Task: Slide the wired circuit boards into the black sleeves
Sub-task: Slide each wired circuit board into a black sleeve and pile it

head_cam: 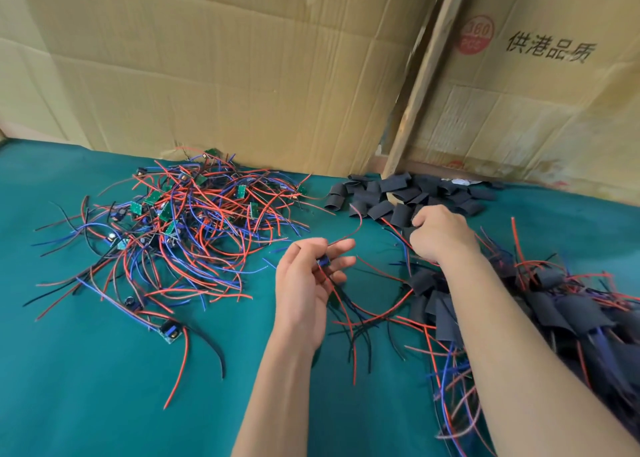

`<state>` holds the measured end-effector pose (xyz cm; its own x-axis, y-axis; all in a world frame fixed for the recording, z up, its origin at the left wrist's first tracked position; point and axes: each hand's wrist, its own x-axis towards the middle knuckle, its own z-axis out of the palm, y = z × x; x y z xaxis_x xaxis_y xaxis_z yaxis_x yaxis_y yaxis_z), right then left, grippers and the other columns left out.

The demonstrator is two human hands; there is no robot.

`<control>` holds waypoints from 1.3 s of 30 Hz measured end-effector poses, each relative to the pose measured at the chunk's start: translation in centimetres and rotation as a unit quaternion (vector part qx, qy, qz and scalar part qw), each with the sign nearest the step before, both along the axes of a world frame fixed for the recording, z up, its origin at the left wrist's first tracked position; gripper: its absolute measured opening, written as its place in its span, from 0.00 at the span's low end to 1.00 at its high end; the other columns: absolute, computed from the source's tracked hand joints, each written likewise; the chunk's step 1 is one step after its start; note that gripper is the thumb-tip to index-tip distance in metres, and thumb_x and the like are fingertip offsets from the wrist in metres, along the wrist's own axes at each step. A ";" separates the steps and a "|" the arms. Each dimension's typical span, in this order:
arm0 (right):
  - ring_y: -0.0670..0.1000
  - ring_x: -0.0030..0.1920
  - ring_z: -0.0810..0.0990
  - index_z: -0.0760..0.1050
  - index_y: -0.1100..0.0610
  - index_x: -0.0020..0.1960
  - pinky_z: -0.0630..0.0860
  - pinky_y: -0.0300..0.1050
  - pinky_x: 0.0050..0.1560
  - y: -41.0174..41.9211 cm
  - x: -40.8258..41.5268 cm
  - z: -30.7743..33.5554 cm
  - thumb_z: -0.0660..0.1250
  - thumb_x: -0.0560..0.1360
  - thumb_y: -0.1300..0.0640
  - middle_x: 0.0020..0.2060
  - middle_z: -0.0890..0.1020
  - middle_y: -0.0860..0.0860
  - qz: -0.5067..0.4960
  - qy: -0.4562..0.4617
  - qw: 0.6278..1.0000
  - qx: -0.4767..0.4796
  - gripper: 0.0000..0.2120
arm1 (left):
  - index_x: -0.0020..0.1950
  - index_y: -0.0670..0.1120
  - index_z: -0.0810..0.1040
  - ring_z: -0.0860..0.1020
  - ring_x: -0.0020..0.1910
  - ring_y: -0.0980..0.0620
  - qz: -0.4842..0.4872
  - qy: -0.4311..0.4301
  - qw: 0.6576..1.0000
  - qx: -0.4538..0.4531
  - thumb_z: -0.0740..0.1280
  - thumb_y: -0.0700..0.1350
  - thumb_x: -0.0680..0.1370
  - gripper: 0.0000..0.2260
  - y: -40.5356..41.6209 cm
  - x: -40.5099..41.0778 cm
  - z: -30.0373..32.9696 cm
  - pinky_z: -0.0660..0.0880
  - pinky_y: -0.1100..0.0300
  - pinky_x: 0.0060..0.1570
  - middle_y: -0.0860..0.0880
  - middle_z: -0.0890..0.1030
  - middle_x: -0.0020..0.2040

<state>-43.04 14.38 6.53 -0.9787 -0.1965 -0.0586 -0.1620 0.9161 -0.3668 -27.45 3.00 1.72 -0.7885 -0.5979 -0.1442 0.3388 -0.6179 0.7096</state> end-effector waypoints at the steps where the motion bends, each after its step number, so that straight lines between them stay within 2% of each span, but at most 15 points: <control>1: 0.64 0.67 0.74 0.77 0.54 0.65 0.74 0.56 0.62 0.0 -0.1 -0.4 0.64 0.76 0.64 0.66 0.76 0.61 0.000 0.006 1.000 0.010 0.19 | 0.49 0.45 0.71 0.83 0.34 0.48 -0.002 -0.004 1.000 -0.001 0.59 0.36 0.80 0.05 0.0 0.0 -0.1 0.75 0.64 0.31 0.38 0.86 0.47; 4: 0.63 0.67 0.74 0.78 0.52 0.66 0.74 0.55 0.63 0.2 -0.2 -1.2 0.65 0.76 0.62 0.66 0.77 0.59 0.008 0.023 1.000 0.016 0.19 | 0.50 0.44 0.73 0.83 0.35 0.49 -0.007 -0.014 1.000 -0.005 0.56 0.36 0.81 0.08 -0.1 -0.1 -0.3 0.76 0.64 0.32 0.40 0.86 0.45; 8: 0.64 0.61 0.78 0.81 0.53 0.61 0.76 0.52 0.53 0.3 -0.2 -1.1 0.67 0.75 0.64 0.61 0.80 0.60 0.008 0.036 0.999 0.008 0.17 | 0.51 0.43 0.77 0.83 0.36 0.50 -0.011 -0.023 0.999 -0.022 0.53 0.31 0.76 0.15 -0.2 -0.2 -0.5 0.76 0.63 0.35 0.45 0.84 0.38; 11: 0.63 0.61 0.78 0.82 0.50 0.60 0.76 0.52 0.55 0.5 0.6 0.1 0.71 0.74 0.61 0.61 0.80 0.60 -0.002 0.056 0.998 -0.029 0.15 | 0.51 0.41 0.79 0.80 0.33 0.52 -0.013 -0.025 0.999 -0.029 0.51 0.28 0.73 0.20 -0.1 -0.2 -0.5 0.77 0.63 0.36 0.48 0.80 0.34; 12: 0.63 0.60 0.79 0.83 0.49 0.57 0.76 0.51 0.55 0.4 1.1 0.8 0.73 0.73 0.59 0.59 0.82 0.59 0.001 0.075 0.995 -0.060 0.13 | 0.50 0.40 0.80 0.78 0.32 0.52 -0.012 -0.021 0.999 -0.028 0.51 0.27 0.73 0.21 -0.1 -0.3 -0.4 0.77 0.63 0.36 0.48 0.78 0.34; 14: 0.61 0.54 0.82 0.83 0.50 0.44 0.78 0.50 0.51 0.3 3.0 2.0 0.75 0.70 0.56 0.46 0.86 0.55 0.017 0.115 0.982 -0.147 0.04 | 0.50 0.40 0.82 0.73 0.30 0.53 -0.006 -0.021 0.999 -0.030 0.53 0.28 0.75 0.19 0.0 -0.3 -0.3 0.75 0.64 0.34 0.48 0.76 0.33; 16: 0.59 0.48 0.84 0.80 0.54 0.37 0.80 0.48 0.46 -0.2 5.7 2.5 0.75 0.68 0.55 0.36 0.85 0.54 0.064 0.129 0.969 -0.201 0.06 | 0.51 0.40 0.84 0.69 0.29 0.54 -0.004 -0.021 0.999 -0.048 0.59 0.30 0.78 0.15 0.2 -0.3 -0.2 0.70 0.65 0.33 0.49 0.75 0.33; 18: 0.60 0.49 0.84 0.80 0.60 0.42 0.80 0.51 0.45 -1.1 8.4 2.1 0.73 0.71 0.54 0.36 0.83 0.57 0.142 0.116 0.963 -0.198 0.09 | 0.52 0.40 0.84 0.69 0.29 0.55 0.001 -0.024 0.998 -0.066 0.62 0.32 0.80 0.11 0.5 -0.3 -0.2 0.68 0.65 0.34 0.49 0.76 0.36; 21: 0.61 0.51 0.82 0.84 0.57 0.51 0.78 0.54 0.50 -2.5 11.1 0.6 0.68 0.78 0.53 0.44 0.86 0.56 0.230 0.109 0.951 -0.176 0.10 | 0.50 0.38 0.81 0.73 0.35 0.53 0.002 -0.030 0.996 -0.083 0.61 0.32 0.81 0.10 0.6 -0.3 -0.4 0.71 0.63 0.36 0.43 0.80 0.41; 25: 0.55 0.51 0.83 0.85 0.48 0.58 0.79 0.51 0.57 -2.6 11.5 -0.1 0.69 0.78 0.50 0.52 0.87 0.47 0.241 0.072 0.948 -0.197 0.11 | 0.52 0.35 0.80 0.78 0.39 0.48 0.009 -0.035 0.995 -0.098 0.57 0.28 0.80 0.12 0.5 -0.2 -0.9 0.74 0.60 0.37 0.41 0.81 0.41; 28: 0.43 0.46 0.83 0.84 0.43 0.58 0.78 0.43 0.54 -1.9 10.6 0.2 0.75 0.73 0.48 0.47 0.87 0.39 0.225 0.024 0.946 -0.232 0.13 | 0.54 0.31 0.79 0.83 0.38 0.50 0.003 -0.013 0.994 -0.105 0.57 0.26 0.77 0.13 0.5 -0.4 -1.1 0.79 0.62 0.38 0.39 0.84 0.45; 32: 0.47 0.43 0.83 0.81 0.44 0.61 0.77 0.43 0.50 -1.2 9.6 0.0 0.77 0.71 0.46 0.43 0.85 0.42 0.205 0.028 0.951 -0.230 0.18 | 0.56 0.33 0.81 0.83 0.44 0.46 -0.016 -0.010 0.993 -0.113 0.61 0.31 0.80 0.10 0.6 -0.4 -1.3 0.81 0.54 0.48 0.36 0.85 0.51; 34: 0.47 0.35 0.85 0.82 0.47 0.62 0.81 0.42 0.42 -0.7 9.1 -0.1 0.76 0.73 0.50 0.42 0.85 0.44 0.199 -0.003 0.936 -0.291 0.18 | 0.54 0.36 0.82 0.79 0.42 0.46 -0.007 -0.022 0.992 -0.125 0.61 0.33 0.82 0.10 0.4 -0.5 -1.5 0.75 0.52 0.48 0.33 0.83 0.47; 36: 0.49 0.30 0.86 0.82 0.51 0.62 0.81 0.42 0.34 0.1 8.3 0.0 0.74 0.76 0.55 0.40 0.85 0.47 0.173 -0.032 0.912 -0.370 0.15 | 0.50 0.41 0.84 0.74 0.34 0.53 0.004 -0.029 0.991 -0.132 0.61 0.33 0.82 0.12 0.3 -0.5 -1.7 0.70 0.56 0.43 0.42 0.79 0.39; 39: 0.55 0.32 0.86 0.82 0.54 0.53 0.81 0.46 0.33 0.8 7.5 0.3 0.71 0.78 0.60 0.37 0.85 0.52 0.098 -0.028 0.858 -0.504 0.05 | 0.48 0.43 0.84 0.71 0.30 0.56 -0.003 -0.029 0.990 -0.136 0.60 0.33 0.82 0.13 0.4 -0.6 -1.6 0.66 0.58 0.39 0.51 0.77 0.37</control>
<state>-35.57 15.21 6.84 -0.9220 -0.3358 0.1926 -0.2337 0.0861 -0.9685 -28.04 3.41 0.13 -0.7873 -0.6160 -0.0240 0.2893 -0.4036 0.8680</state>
